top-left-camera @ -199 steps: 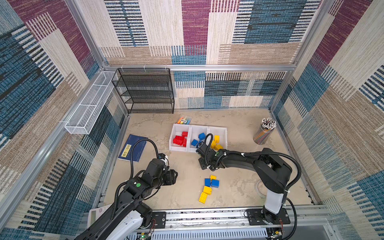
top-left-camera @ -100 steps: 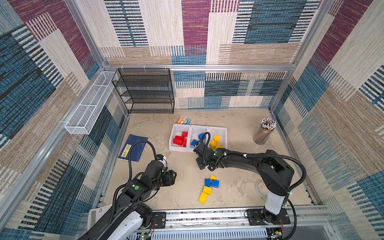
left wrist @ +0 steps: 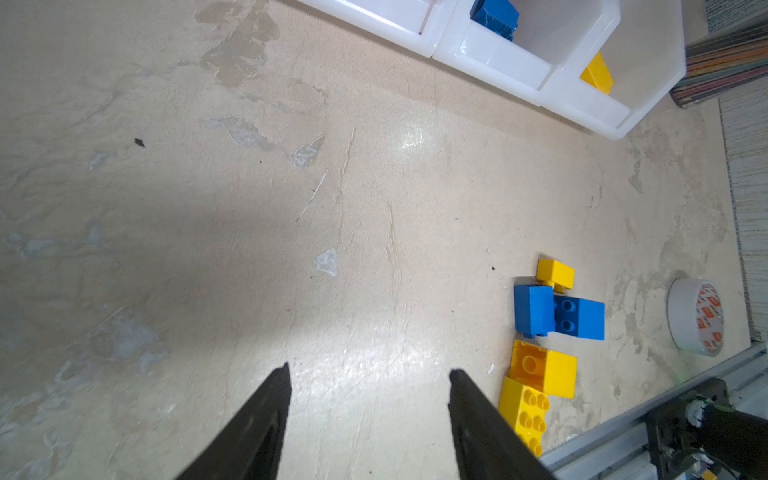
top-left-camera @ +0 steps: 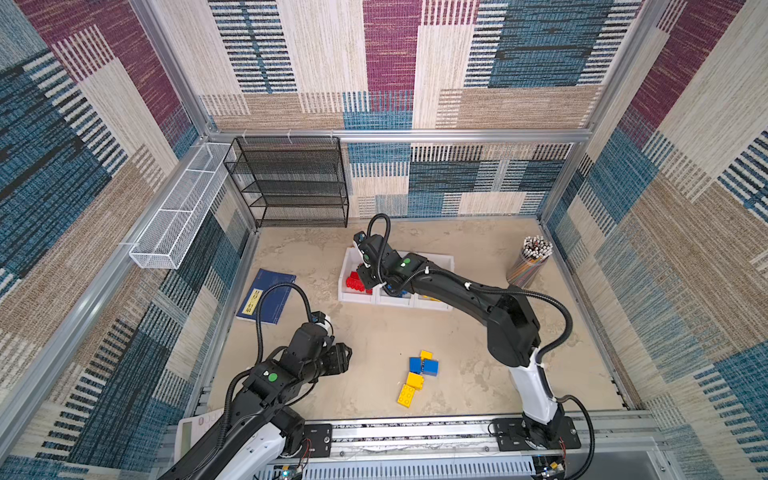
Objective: Sort the legos into containers by color
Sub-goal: 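Carry the red brick into the red compartment and release, then withdraw the right gripper toward the robot while the left gripper moves over a yellow brick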
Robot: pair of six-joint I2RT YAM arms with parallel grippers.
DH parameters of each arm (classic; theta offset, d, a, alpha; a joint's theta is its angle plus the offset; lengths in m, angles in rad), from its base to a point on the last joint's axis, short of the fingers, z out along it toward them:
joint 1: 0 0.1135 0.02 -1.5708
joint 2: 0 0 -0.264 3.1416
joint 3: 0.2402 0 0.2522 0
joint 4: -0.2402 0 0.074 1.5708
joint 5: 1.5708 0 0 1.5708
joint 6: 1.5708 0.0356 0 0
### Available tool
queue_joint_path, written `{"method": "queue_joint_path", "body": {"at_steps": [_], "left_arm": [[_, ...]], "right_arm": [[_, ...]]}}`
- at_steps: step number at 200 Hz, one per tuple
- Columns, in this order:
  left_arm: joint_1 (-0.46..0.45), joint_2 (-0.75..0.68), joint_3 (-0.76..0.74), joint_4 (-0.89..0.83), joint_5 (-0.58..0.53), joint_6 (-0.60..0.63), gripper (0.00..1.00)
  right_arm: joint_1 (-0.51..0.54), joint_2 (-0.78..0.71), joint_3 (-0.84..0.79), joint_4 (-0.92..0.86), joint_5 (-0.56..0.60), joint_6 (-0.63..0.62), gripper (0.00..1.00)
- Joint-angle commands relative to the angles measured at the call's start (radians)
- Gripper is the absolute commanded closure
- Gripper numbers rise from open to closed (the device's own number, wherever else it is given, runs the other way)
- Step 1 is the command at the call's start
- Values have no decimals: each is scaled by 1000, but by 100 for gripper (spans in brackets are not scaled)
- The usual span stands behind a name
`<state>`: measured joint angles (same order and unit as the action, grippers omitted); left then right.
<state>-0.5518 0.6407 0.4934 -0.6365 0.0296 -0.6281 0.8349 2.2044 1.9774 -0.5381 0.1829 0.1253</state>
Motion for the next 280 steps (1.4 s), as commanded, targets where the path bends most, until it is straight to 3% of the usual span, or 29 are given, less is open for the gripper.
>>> {"method": "queue_joint_path", "body": {"at_steps": [1,33,58,89,145,170,234,280], "left_arm": [[1,-9,3,-18,-3,-19,36],[1,-17,0,-25,-4,-25,36],[1,-16,0,-25,0,-25,36],[1,-16,-1,-24,1,-27,36],[2,-16,-1,-24,7,-29,36],[1,-14,3,-24,17,-21,36],[-8,34,25,1,62,9,36],[-141,147,79,50,52,48,36]], "right_arm": [[-21,91,134,-39,-34,-32,69],[-40,240,325,-94,-57,-30,66],[-46,291,384,-112,-61,-17,52],[-46,264,358,-99,-64,-9,37],[-48,142,232,-61,-60,3,34],[-47,7,68,-10,-46,16,34],[-74,-483,-532,119,52,100,33],[-115,-794,-939,99,107,298,31]]}}
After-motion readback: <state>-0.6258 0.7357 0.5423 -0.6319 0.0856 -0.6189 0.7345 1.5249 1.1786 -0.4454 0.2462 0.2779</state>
